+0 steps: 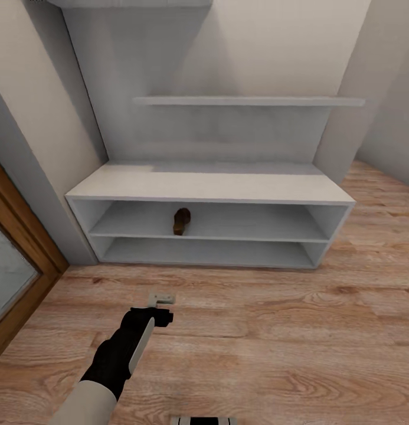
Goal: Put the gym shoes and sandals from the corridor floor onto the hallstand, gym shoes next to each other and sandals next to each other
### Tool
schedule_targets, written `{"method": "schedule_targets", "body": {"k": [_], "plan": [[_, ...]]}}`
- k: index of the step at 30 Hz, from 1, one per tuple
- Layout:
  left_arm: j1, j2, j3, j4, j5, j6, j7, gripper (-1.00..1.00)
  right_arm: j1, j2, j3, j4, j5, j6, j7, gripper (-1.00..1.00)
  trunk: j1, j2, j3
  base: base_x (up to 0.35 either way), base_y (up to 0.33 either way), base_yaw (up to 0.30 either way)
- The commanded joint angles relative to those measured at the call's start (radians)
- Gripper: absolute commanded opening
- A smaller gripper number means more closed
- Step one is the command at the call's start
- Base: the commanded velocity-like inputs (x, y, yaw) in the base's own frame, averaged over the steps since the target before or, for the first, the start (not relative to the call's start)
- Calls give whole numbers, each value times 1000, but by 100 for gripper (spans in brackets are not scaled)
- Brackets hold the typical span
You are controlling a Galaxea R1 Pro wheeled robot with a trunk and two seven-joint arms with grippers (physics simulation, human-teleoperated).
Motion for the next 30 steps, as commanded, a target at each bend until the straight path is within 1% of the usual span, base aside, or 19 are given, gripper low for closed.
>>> {"method": "schedule_targets", "body": {"k": [1, 6, 18, 22, 23, 24, 25, 26, 27, 28, 29, 30], "plan": [[0, 0, -1, -1, 5, 4, 6, 100, -1, 0, -1, -1, 10, 4, 10, -100, -1, 0, -1, -334, 0, 0], [0, 0, -2, -1, 5, 4, 6, 100, -1, 0, -1, -1, 10, 4, 10, -100, -1, 0, -1, -148, 0, 0], [0, 0, -1, -1, 10, -2, -2, 100, -1, 0, 0, -1, 10, 4, 10, -100, -1, 0, -1, -13, 0, 0], [1, 0, -1, -1, 15, -46, -16, 100, -1, 0, 0, -1, 10, 4, 10, -100, -1, 0, -1, 0, 0, 0], [2, 1, -1, -1, 18, -73, -37, 100, -1, 0, 0, -1, 10, 4, 10, -100, -1, 0, -1, 0, 0, 0], [3, 1, 0, -1, 23, -110, -73, 100, -1, 0, 0, -1, 10, 4, 10, -100, -1, 0, -1, 0, 0, 0], [4, 2, 0, 0, 25, -132, -98, 100, -1, 0, 0, -1, 10, 4, 10, -100, -1, 0, -1, 0, 0, 0], [5, 4, 0, 1, 30, -184, -158, 100, -1, 0, 0, -1, 10, 4, 10, -100, -1, 0, -1, 0, 0, 0], [6, 8, 1, 3, 32, -213, -193, 100, -1, 0, 0, -1, 10, 4, 10, -100, -1, 0, -1, 0, 0, 0], [8, 22, 1, 9, 35, -275, -272, 100, -1, 0, 0, -1, 10, 4, 10, -100, -1, 0, -1, 0, 0, 0], [14, 43, 1, 22, 38, -340, -360, 100, -1, 0, 0, -1, 10, 4, 10, -100, -1, 0, -1, 0, 0, 0], [17, 55, 2, 31, 41, -375, -406, 100, -1, 0, 0, -1, 10, 4, 10, -100, -1, 0, -1, 0, 0, 0]]}}
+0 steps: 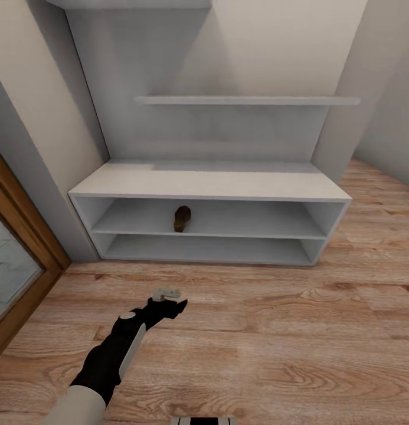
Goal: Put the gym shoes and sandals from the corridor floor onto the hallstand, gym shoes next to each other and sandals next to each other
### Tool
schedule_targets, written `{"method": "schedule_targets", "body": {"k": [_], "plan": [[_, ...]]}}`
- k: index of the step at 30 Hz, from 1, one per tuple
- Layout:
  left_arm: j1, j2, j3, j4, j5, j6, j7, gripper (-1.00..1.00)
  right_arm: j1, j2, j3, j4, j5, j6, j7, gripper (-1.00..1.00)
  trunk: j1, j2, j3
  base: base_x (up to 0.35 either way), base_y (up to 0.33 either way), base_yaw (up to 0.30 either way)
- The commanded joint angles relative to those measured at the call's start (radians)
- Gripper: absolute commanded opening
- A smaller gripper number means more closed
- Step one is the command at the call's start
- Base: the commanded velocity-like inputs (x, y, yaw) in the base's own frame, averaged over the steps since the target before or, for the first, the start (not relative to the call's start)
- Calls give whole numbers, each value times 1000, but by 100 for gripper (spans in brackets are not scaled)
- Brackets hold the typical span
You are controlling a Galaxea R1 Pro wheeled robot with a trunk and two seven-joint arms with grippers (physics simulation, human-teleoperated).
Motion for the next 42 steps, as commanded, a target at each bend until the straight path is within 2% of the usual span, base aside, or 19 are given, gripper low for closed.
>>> {"method": "schedule_targets", "body": {"k": [1, 2, 4, 5, 6, 7, 9, 12, 19, 23, 25, 30, 32, 34, 35, 37, 40, 42], "plan": [[8, 28, 2, 22, 21, -65, -98, 100, -1, 0, -1, -1, 11, 4, 10, -100, 0, 0, -1, 0, 0, 0], [14, 55, 7, 56, 44, -140, -194, 100, -1, 0, -1, 0, 11, 3, 10, -100, 0, 0, -1, 0, 0, 0], [21, 102, 49, 146, 130, -292, -354, 100, -1, 0, 1, 0, 12, 3, 10, -100, 0, 0, -1, 0, 0, 0], [24, 130, 104, 202, 213, -383, -441, 100, -1, 0, 1, 0, 12, 3, 9, -100, 0, 0, -1, 0, 0, 0], [25, 149, 144, 228, 261, -423, -481, 100, -1, 1, 1, 1, 12, 3, 9, -100, 0, 0, -1, 0, 0, 0], [25, 166, 179, 245, 295, -449, -508, 100, -1, 2, 2, 1, 12, 3, 8, -100, 0, 0, -1, 0, 0, 0], [26, 190, 210, 260, 324, -472, -533, 100, -1, 3, 2, 1, 12, 3, 9, -100, 0, 0, -1, 0, 0, 0], [26, 217, 233, 270, 344, -488, -551, 100, -1, 4, 4, 8, 12, 3, 9, -100, 0, 0, -1, 0, 0, 0], [26, 229, 242, 272, 351, -494, -565, 100, -1, 6, 8, 76, 12, 3, 10, -100, 0, 0, -1, 0, 0, 0], [26, 231, 243, 271, 349, -495, -566, 100, -1, 6, 40, 158, 12, 3, 10, -100, 0, 0, -1, 0, 0, 0], [26, 231, 243, 271, 349, -494, -566, 100, -1, 5, 82, 196, 12, 3, 9, -100, 0, 0, -1, 0, 0, 0], [26, 232, 244, 270, 349, -494, -566, 100, -1, 6, 300, 243, 9, 2, 8, -100, 0, 0, -1, 0, 0, 0], [26, 232, 244, 270, 349, -494, -566, 100, -1, 10, 374, 247, 7, 2, 7, -100, 0, 0, -1, 0, 0, 0], [26, 232, 244, 270, 349, -494, -566, 100, -1, 33, 429, 248, 7, 2, 7, -100, 0, 0, -1, 0, 0, 0], [26, 232, 244, 270, 349, -494, -567, 100, -1, 67, 457, 249, 7, 1, 6, -100, 0, 0, -1, 0, 0, 0], [26, 233, 244, 270, 349, -494, -567, 100, -1, 102, 483, 249, 8, 0, 4, -100, 0, 0, -1, 0, 0, 0], [26, 233, 244, 270, 349, -494, -567, 100, -1, 125, 534, 249, 8, 0, 4, -100, 0, 0, -1, 0, 0, 0], [26, 233, 244, 270, 349, -494, -567, 100, -1, 134, 610, 249, 6, 0, 3, -100, 0, 0, -1, 0, 0, 0]]}}
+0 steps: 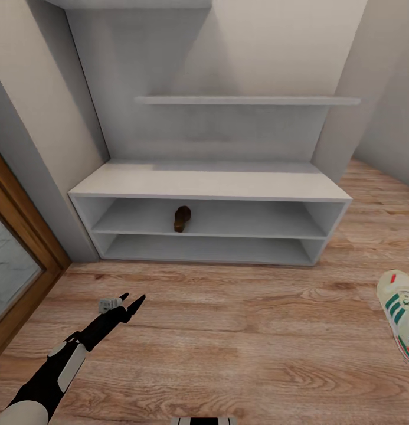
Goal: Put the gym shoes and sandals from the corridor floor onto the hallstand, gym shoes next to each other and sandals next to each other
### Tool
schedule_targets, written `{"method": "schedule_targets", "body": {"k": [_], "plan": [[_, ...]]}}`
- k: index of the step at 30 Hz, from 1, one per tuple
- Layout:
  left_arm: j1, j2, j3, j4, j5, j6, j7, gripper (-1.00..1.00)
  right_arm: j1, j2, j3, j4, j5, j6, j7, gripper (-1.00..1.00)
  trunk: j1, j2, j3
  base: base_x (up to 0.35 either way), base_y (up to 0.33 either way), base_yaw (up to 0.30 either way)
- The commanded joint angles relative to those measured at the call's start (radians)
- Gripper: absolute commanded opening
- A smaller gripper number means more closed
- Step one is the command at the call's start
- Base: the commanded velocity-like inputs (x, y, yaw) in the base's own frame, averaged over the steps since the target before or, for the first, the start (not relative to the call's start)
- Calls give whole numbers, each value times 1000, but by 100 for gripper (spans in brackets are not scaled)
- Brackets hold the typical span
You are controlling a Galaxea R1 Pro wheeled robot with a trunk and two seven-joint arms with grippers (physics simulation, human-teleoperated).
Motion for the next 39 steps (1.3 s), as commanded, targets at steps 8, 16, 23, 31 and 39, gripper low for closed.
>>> {"method": "schedule_targets", "body": {"k": [8, 16, 23, 31, 39], "plan": [[0, 0, 0, 1, 4, -2, -4, 100, -1, 153, 125, -1, 27, 2, 4, -100, 0, 0, -1, 0, 0, 0], [0, 5, 0, 0, 4, -2, -5, 100, -8, 286, 143, 0, 31, 2, 3, -100, 0, 0, -1, 0, 0, 0], [0, 5, 0, 0, 4, -2, -5, 100, -17, 342, 316, 0, 30, 2, 1, -100, 0, 0, -1, 0, 0, 0], [0, 5, 0, 0, 4, -2, -5, 100, -47, 418, 356, -1, 32, 5, -2, -100, 0, 0, -1, 0, 0, 0], [0, 4, 0, 1, 4, -2, -5, 100, -60, 423, 362, -4, 33, 7, 0, -100, 0, 0, -1, 0, 0, 0]]}}
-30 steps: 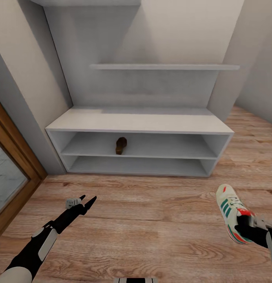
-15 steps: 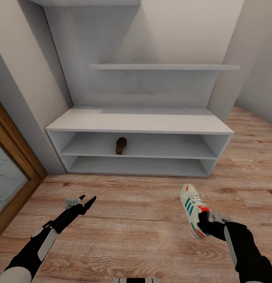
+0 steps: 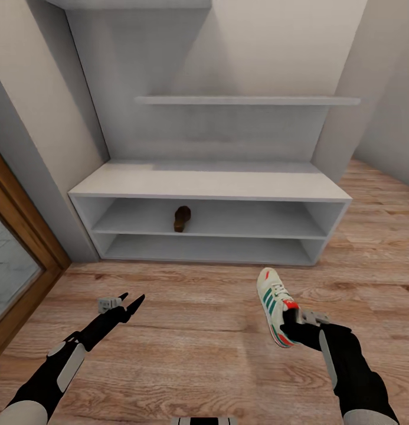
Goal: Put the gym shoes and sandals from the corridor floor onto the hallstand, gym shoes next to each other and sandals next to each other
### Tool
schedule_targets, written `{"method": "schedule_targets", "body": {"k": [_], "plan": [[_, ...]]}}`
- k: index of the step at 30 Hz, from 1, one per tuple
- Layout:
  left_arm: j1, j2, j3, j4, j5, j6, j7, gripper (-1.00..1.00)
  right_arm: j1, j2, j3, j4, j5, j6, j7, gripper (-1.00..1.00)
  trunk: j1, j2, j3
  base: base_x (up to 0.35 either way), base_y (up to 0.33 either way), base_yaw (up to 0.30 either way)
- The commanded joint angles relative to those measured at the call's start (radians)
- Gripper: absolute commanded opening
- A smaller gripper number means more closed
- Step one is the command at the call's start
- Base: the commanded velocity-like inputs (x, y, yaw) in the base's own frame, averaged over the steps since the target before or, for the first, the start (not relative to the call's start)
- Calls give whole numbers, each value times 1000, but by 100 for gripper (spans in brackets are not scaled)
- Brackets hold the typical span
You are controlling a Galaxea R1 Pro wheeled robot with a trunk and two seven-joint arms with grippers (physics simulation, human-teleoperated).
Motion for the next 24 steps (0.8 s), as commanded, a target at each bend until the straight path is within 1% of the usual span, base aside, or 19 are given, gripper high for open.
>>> {"method": "schedule_targets", "body": {"k": [1, 14, 17, 24], "plan": [[-1, 0, 0, 1, 4, -2, -4, 100, -1, 0, -1, -1, 11, 3, 9, -100, 0, 0, -1, 0, 0, 0], [-1, 0, 0, 1, 4, -2, -4, 100, 0, 2, 1, -1, 11, 3, 9, -100, 0, 0, -1, 0, 0, 0], [-1, 0, 0, 1, 4, -2, -4, 100, 0, 2, 18, -1, 11, 2, 8, -100, 0, 0, -1, 0, 0, 0], [-1, 0, 0, 1, 4, -2, -4, 100, 0, 2, 25, -1, 12, -2, 6, -100, 0, 0, -1, 0, 0, 0]]}}
